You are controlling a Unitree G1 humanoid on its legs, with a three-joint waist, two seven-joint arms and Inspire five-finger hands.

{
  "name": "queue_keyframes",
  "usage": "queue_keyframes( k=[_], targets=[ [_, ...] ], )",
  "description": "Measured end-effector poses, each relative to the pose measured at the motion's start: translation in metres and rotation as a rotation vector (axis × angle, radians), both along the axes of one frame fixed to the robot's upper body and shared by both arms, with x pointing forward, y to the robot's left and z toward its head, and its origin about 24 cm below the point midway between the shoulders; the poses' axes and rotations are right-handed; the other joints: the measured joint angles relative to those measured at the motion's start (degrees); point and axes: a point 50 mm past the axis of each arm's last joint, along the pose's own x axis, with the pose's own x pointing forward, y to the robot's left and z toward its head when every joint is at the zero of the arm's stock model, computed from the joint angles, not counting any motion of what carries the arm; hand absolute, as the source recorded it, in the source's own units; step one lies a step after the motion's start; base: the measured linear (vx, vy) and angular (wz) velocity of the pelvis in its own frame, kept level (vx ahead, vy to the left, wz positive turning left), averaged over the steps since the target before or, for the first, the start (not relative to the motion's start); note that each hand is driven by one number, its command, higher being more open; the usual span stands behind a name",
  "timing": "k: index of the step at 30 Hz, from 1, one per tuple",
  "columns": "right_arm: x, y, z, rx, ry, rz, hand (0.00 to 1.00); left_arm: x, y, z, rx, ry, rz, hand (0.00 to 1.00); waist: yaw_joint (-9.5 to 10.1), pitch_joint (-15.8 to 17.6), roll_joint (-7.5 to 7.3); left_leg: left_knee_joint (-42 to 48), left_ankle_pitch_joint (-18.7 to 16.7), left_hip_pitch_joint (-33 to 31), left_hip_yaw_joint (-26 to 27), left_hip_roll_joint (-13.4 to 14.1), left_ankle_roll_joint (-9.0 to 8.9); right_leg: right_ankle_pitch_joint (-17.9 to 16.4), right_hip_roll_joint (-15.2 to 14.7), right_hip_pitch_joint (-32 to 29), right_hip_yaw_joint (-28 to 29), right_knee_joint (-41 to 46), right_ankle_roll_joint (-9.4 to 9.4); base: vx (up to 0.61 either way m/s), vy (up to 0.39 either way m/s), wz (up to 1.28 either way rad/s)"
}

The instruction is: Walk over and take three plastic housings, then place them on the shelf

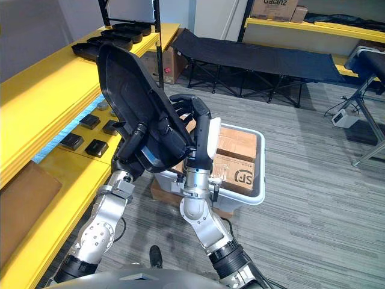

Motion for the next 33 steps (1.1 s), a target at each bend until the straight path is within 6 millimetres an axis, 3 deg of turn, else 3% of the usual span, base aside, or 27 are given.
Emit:
queue_keyframes(
  k=[2, 3, 14, 15, 33],
  targets=[
    [-0.0004, 0.0011, -0.0001, 0.001, 0.0, 0.005, 0.0, 0.0, 0.0004, 0.0002, -0.002, -0.003, 0.003, 0.0, 0.03, -0.4, -0.04, 0.0, 0.0, -0.1, 0.0, 0.0, -0.01, 0.0, 0.0, 0.0, 0.0, 0.0, -0.01, 0.0, 0.0, 0.0],
    [-0.0005, 0.0013, -0.0001, 0.001, 0.0, 0.006, 0.0, 0.0001, 0.0005, 0.0003, -0.002, -0.003, 0.005, 1.0, 0.02, -0.6, -0.09, 0.0, 0.0, -0.1, 0.0, 0.0, -0.03, 0.0, 0.0, 0.0, 0.0, 0.0, -0.02, 0.0, 0.0, 0.0],
    [-0.0013, -0.003, -0.0023, 0.008, 0.01, 0.031, 0.0, -0.002, -0.0042, 0.0006, 0.015, -0.045, -0.077, 1.0, -0.04, -1.0, -0.06, 0.0, 0.0, -0.1, 0.0, -0.1, -0.05, 0.0, 0.0, -0.1, 0.0, 0.0, -0.02, 0.0, 0.0, 0.0],
    [-0.0018, -0.0033, -0.002, 0.008, 0.004, 0.035, 0.0, -0.0021, -0.0045, 0.0006, 0.015, -0.045, -0.08, 0.0, -0.06, -1.0, -0.06, 0.0, 0.0, -0.1, 0.0, -0.1, -0.05, 0.0, 0.0, -0.1, 0.0, 0.0, -0.02, 0.0, 0.0, 0.0],
    [-0.0069, -0.0001, 0.0006, 0.035, -0.004, 0.067, 0.0, -0.002, -0.0028, 0.0027, 0.025, -0.076, -0.07, 0.0, -0.16, -1.2, 0.21, 0.0, -0.1, -0.1, 0.0, 0.0, -0.13, 0.0, -0.1, -0.1, 0.3, 0.0, -0.04, 0.0, 0.0, 0.0]
  ],
)
